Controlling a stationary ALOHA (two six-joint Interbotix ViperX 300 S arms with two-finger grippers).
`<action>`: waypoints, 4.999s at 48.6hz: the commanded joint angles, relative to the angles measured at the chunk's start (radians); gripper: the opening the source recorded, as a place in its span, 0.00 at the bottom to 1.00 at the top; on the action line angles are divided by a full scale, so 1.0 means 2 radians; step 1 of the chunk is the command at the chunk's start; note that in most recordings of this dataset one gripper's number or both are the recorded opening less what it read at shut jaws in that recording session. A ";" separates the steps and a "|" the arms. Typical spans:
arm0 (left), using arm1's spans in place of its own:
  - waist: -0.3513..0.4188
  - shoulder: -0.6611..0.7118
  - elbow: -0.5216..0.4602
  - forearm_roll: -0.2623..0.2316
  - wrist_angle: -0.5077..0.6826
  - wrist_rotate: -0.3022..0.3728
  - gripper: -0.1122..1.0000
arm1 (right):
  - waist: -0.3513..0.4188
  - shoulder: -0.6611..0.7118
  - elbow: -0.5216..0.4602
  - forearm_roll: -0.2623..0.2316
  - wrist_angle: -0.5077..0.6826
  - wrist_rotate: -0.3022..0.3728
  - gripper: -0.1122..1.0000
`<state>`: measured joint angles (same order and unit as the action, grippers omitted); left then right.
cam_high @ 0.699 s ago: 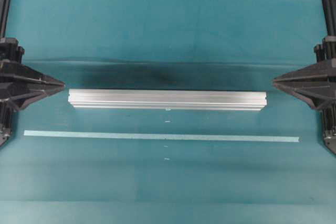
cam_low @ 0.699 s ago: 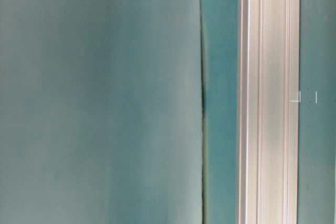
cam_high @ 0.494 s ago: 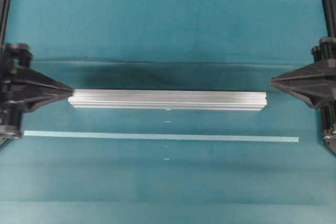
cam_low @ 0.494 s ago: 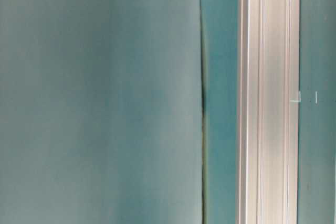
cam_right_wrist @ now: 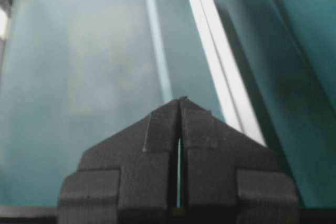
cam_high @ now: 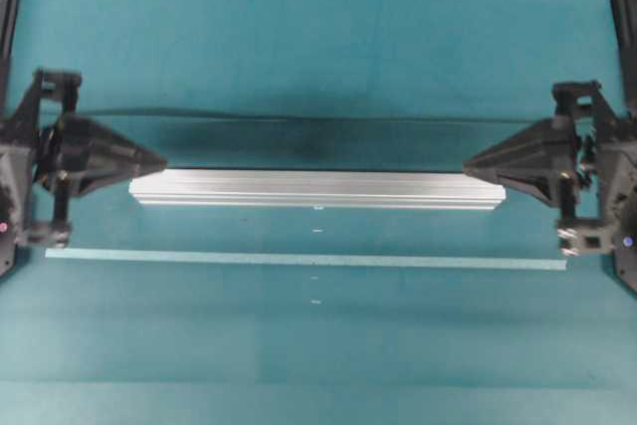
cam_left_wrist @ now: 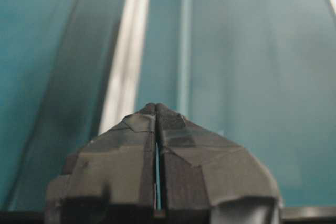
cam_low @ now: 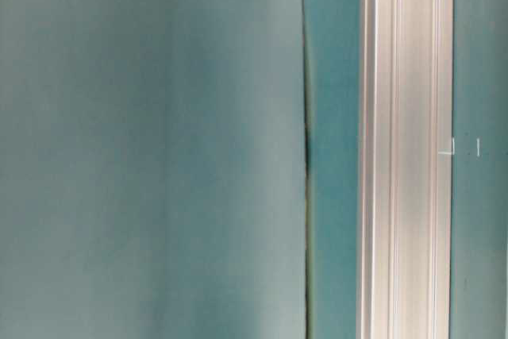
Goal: Lift the metal rail with both hands and move it towards you.
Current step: 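Move both grippers inward above the two ends of the silver rail, then lower both open grippers down around the rail ends, then close both grippers on the rail near each end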
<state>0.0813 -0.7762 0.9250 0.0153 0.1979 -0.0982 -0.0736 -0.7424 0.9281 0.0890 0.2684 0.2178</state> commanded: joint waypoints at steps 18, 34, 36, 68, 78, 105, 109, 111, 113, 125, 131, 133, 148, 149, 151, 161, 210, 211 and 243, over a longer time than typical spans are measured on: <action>0.024 0.071 -0.092 0.007 0.165 0.027 0.06 | -0.044 0.100 -0.108 -0.002 0.215 -0.011 0.08; 0.046 0.156 -0.161 0.007 0.283 0.093 0.06 | -0.055 0.202 -0.198 -0.003 0.320 -0.125 0.08; 0.048 0.164 -0.167 0.007 0.292 0.104 0.06 | -0.058 0.213 -0.207 -0.003 0.331 -0.141 0.08; 0.067 0.223 -0.199 0.008 0.366 0.143 0.06 | -0.088 0.269 -0.232 -0.002 0.375 -0.217 0.09; 0.067 0.215 -0.186 0.008 0.337 0.150 0.07 | -0.088 0.269 -0.230 -0.002 0.370 -0.218 0.13; 0.057 0.212 -0.156 0.008 0.298 0.170 0.99 | -0.076 0.269 -0.188 -0.016 0.305 -0.234 1.00; 0.056 0.212 -0.146 0.008 0.291 0.169 0.98 | -0.073 0.270 -0.182 -0.016 0.298 -0.234 1.00; 0.056 0.212 -0.142 0.008 0.288 0.168 0.97 | -0.072 0.271 -0.179 -0.016 0.294 -0.234 1.00; 0.056 0.212 -0.139 0.007 0.283 0.167 0.98 | -0.071 0.272 -0.177 -0.016 0.290 -0.234 1.00; 0.056 0.233 -0.121 0.008 0.245 0.159 0.98 | -0.070 0.280 -0.160 -0.015 0.276 -0.234 1.00; 0.056 0.251 -0.119 0.007 0.234 0.159 0.98 | -0.066 0.290 -0.151 -0.010 0.263 -0.235 1.00; 0.056 0.256 -0.119 0.007 0.230 0.160 0.98 | -0.064 0.295 -0.149 -0.008 0.256 -0.236 1.00; 0.056 0.285 -0.110 0.007 0.206 0.153 0.98 | -0.051 0.319 -0.131 0.005 0.225 -0.237 1.00; 0.055 0.285 -0.109 0.007 0.202 0.152 0.98 | -0.051 0.320 -0.130 0.005 0.223 -0.237 1.00; 0.054 0.288 -0.105 0.007 0.194 0.152 0.98 | -0.050 0.323 -0.126 0.005 0.219 -0.237 1.00; 0.047 0.293 -0.094 0.007 0.179 0.149 0.98 | -0.050 0.329 -0.117 0.005 0.193 -0.236 1.00; 0.051 0.380 -0.067 0.007 0.075 0.133 0.98 | -0.064 0.374 -0.082 0.005 0.120 -0.239 1.00; 0.051 0.381 -0.067 0.007 0.072 0.132 0.98 | -0.064 0.375 -0.082 0.005 0.120 -0.239 1.00; 0.047 0.387 -0.063 0.008 0.058 0.126 0.61 | -0.064 0.375 -0.074 0.005 0.114 -0.232 0.84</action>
<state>0.1733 0.0046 0.8053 0.0276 0.3191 0.1519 -0.2102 0.0031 0.7823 0.0951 0.5016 -0.2485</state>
